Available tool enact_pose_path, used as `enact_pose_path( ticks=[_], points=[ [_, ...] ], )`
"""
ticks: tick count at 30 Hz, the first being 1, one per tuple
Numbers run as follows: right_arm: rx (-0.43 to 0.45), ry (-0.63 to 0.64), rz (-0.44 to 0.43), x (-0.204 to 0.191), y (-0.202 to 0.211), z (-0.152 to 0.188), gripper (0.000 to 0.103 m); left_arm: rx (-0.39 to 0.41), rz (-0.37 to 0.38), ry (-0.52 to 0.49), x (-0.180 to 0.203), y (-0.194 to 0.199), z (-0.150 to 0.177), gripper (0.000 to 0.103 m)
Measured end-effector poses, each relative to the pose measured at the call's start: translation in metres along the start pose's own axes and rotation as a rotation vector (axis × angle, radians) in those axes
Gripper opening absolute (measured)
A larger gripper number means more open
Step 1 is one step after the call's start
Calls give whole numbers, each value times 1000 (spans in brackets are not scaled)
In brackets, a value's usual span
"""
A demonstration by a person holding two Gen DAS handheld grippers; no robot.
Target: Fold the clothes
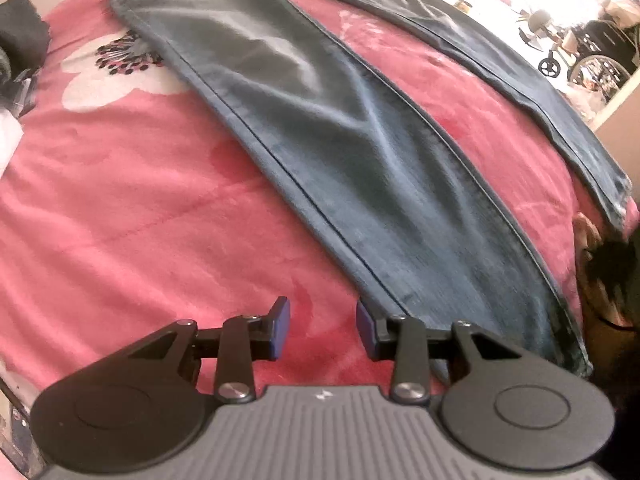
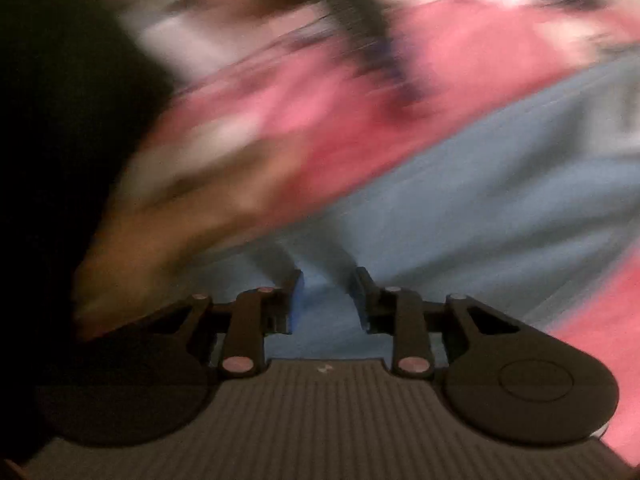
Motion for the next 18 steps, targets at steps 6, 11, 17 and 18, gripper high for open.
enact_pose_path(
  ticks=[6,11,17,18],
  points=[
    [-23,-27,65,46,51,-29,25,67,-104,40,-13,9,-60,38],
    [96,-173,458,147,112,-64,27,120,-163,108,-11,-9,-116,40],
    [43,-197,551,209,108,-50,27,70,-143,175,-23,-38,-118,43],
    [6,-139,544,206,110,-40,27,72,-135,170,-26,-36,-113,44]
  ],
)
Point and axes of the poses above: each gripper's, at about its wrist camera, not at the fingertips, and y roughly against the way its jaws point, x to its right, z to its underside, the point moved 3 cm from there along -y, roughly the way its jaws point, and after that the axes turned 9 degrees about -x, right-handed, at the moved point
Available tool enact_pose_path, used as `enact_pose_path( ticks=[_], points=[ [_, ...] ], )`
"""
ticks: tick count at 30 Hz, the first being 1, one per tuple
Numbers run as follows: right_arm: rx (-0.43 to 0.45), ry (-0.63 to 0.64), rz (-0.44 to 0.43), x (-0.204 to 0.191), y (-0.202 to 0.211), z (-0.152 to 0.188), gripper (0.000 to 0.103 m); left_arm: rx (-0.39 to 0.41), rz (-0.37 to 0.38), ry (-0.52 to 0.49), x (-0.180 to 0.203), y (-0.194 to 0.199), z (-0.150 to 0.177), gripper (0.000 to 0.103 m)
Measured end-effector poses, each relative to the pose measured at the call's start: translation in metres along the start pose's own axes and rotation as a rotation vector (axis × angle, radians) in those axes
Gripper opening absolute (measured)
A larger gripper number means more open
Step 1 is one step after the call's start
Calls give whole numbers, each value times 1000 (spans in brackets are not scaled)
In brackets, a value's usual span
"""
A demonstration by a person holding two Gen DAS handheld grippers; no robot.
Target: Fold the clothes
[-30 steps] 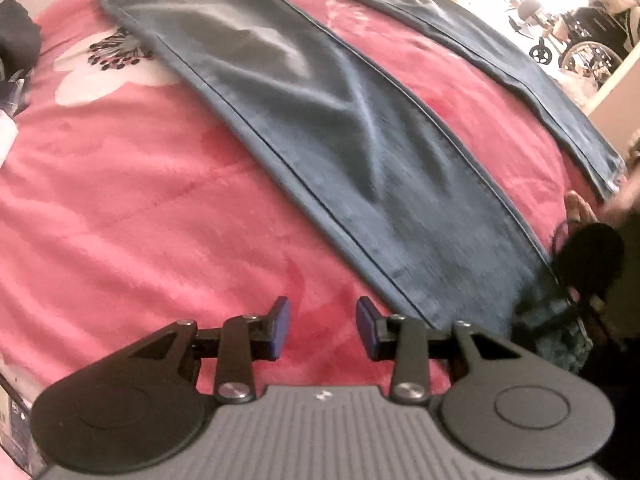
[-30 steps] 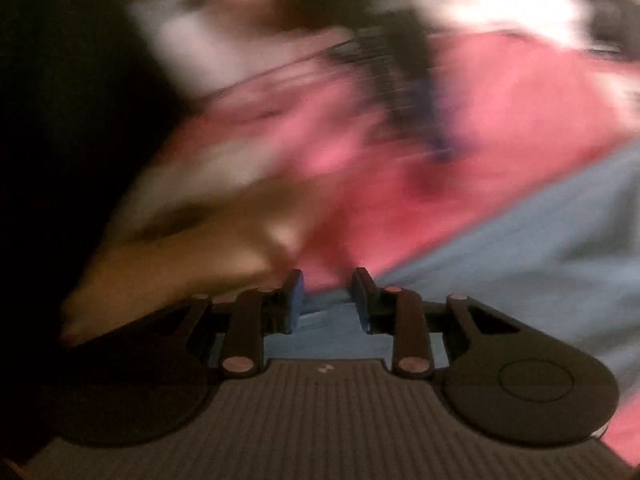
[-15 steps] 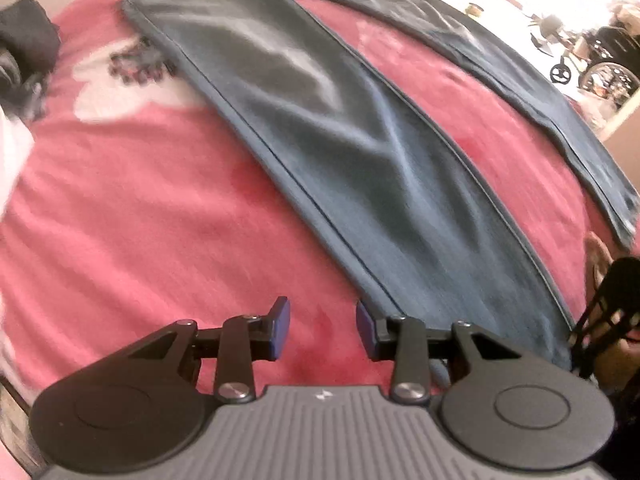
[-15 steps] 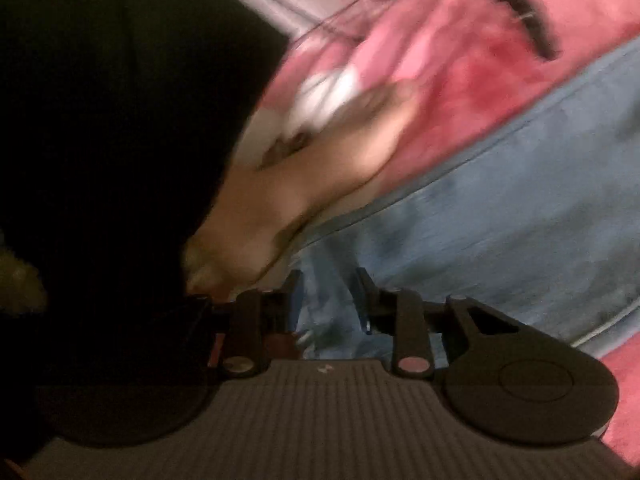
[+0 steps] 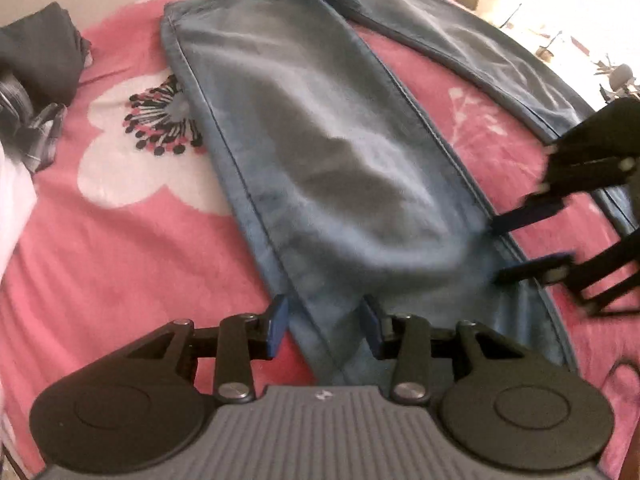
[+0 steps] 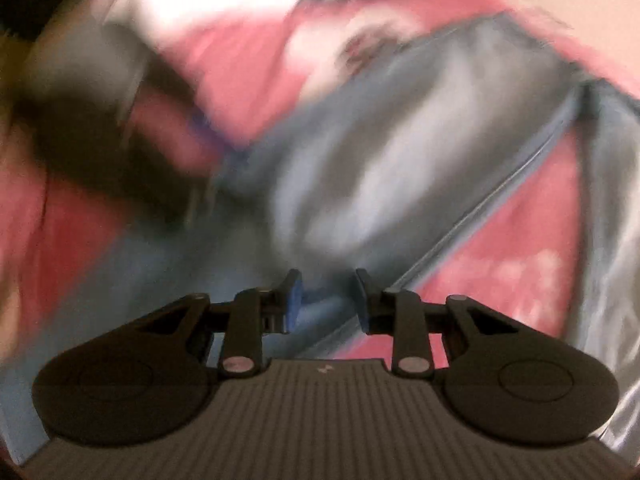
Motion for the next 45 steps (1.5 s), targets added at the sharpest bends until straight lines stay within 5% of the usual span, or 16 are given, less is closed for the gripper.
enact_pose_path(
  ticks=[4,8,13,18,23,27,31,34,41,45],
  points=[
    [-127,105,-60,13,23,19,26,26,16,3,-19,13,10,43],
    [-65,165,18,35,35,-20,27,104,-42,-14,-23,20,-6,43],
    [149,-44,67,70,-1,-92,27,75,-85,66,-14,-7,-48,43],
    [65,-95,134,103,-31,-71,25,81,-39,137,-29,-12,-40,45],
    [150,-242,172,153,5,-65,26,91,26,186,-43,-13,-36,46],
    [278,-278,127,146,6,-91,26,98,4,191,-39,-13,-36,46],
    [245,-230,110,142,-26,-116,24,112,-11,185,-37,-13,-35,46],
    [200,-297,199,165,-38,-110,24,119,14,208,-42,-14,-35,47],
    [311,-374,180,183,-50,-170,25,117,31,208,-43,-14,-37,47],
    [284,-388,170,169,-89,-206,27,117,31,206,-43,-15,-37,48]
  ],
)
Point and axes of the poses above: each gripper's, at about its wrist camera, not at the fingertips, and y roughly against the way its jaws point, x to its right, z to its underside, the point moved 3 cm from there along -y, roughly the way its jaws point, and after that the axes turned 9 degrees about -x, right-handed, at the moved point
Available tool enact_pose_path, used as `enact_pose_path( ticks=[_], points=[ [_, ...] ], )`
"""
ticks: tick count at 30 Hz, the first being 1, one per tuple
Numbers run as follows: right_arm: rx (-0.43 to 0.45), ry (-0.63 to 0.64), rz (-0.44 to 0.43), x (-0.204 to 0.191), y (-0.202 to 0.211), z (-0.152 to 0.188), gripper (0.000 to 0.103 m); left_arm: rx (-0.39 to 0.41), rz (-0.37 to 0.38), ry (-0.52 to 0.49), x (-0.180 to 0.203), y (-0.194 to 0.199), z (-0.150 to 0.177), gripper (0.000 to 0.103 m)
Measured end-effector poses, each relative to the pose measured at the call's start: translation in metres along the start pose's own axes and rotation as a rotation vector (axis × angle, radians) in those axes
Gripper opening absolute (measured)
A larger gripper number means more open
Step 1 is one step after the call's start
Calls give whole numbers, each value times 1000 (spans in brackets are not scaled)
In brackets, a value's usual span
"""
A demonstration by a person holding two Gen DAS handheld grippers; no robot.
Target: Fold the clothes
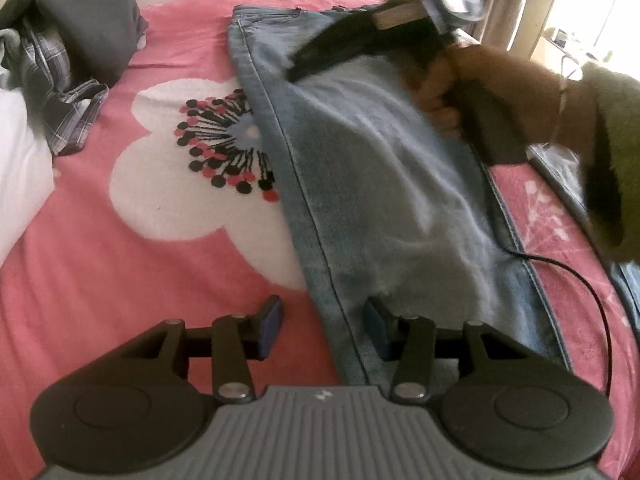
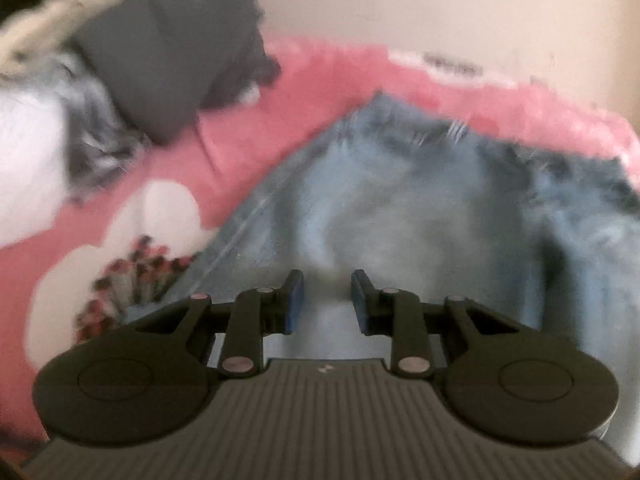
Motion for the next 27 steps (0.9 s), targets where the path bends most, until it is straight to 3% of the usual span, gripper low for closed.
enact_pose_path(
  ticks=[4,8,14,17,19,21,23,27],
  points=[
    [77,109,-83,-42,12,-2,24,-2,11,17,-2,0,-1,49],
    [121,158,-8,-45,32,-3,24,-14,27,45,-4,0,-6,50],
    [49,63,0,-20,50,25,26,-28,52,81,-8,0,-10,53],
    [-14,55,-36,-33,40,50,26,-32,38,65,-3,-1,-9,57],
    [6,97,-31,-54,44,65,27,-32,25,51,0,-1,-9,61],
    [-2,83,-137,-62,54,68,25,-31,11,35,4,-2,-9,63],
    [3,50,-168,-63,63,69,26,-33,1,26,7,-2,-9,63],
    [23,10,-76,-45,77,70,26,-37,12,54,4,-2,-10,64]
  ],
)
Point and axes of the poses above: each gripper's, at about its wrist camera, not at the fingertips, and y roughly against the way its jaws point, x to its right, z to its underside, the point moved 3 cm from there along -y, roughly the way its jaws point, and after that the axes turned 9 degrees about -x, right-handed, at the moved point
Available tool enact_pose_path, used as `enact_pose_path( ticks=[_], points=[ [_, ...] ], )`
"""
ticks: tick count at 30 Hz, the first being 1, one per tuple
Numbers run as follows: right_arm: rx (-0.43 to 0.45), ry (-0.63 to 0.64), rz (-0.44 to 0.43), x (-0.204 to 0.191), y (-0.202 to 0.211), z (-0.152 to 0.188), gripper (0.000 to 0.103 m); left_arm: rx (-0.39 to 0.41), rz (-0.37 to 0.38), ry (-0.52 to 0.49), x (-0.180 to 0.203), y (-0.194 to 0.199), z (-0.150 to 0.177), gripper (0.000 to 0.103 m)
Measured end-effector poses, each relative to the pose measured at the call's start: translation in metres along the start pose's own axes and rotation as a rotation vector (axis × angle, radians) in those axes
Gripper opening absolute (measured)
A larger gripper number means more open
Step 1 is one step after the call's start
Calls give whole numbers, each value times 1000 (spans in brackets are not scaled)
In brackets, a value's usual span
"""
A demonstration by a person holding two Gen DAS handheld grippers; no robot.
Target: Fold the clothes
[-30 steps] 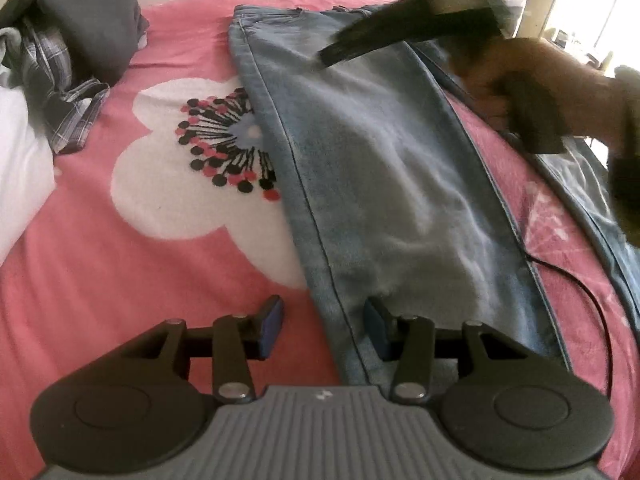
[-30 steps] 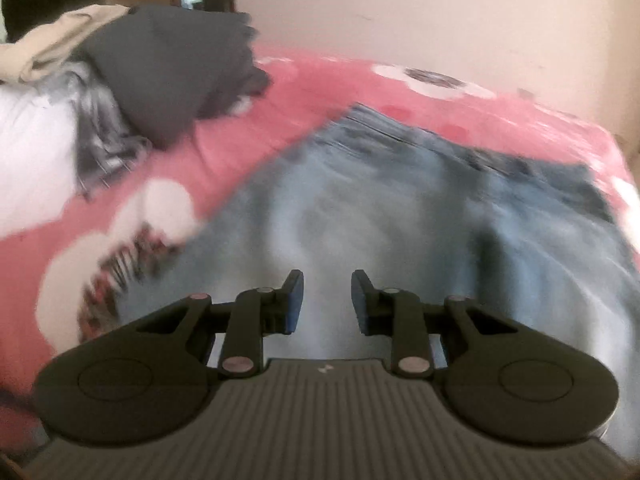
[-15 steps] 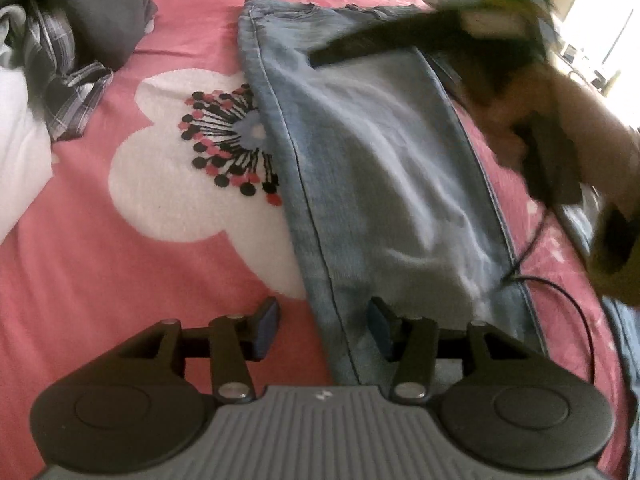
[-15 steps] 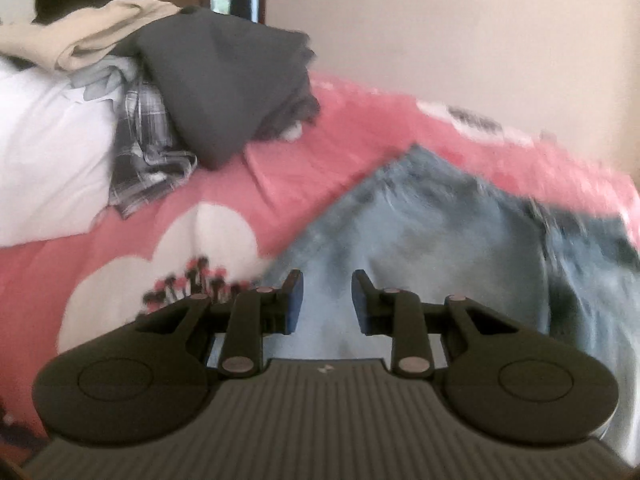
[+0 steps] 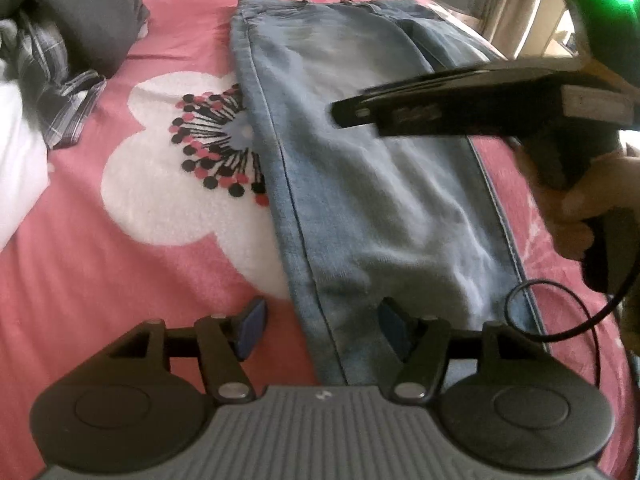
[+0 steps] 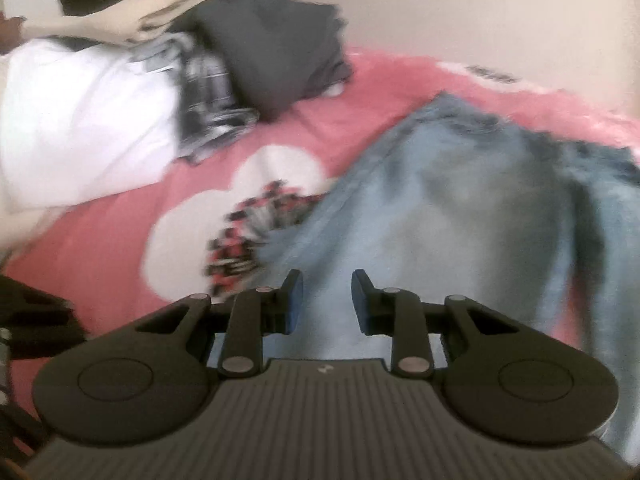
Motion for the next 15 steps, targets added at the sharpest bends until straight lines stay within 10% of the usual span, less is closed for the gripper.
enact_pose_path(
  ticks=[15],
  points=[
    [-81,-230,-89,29,18,25,26,-17,2,15,6,-3,-4,80]
  ],
)
Point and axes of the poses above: each gripper's, at about its wrist camera, not at the fingertips, and y roughly against the way its jaws point, x to its right, z to its underside, the point moved 3 cm from there along -y, roughly the way its jaws point, and after that the axes turned 9 degrees about -x, right-handed, at the moved point
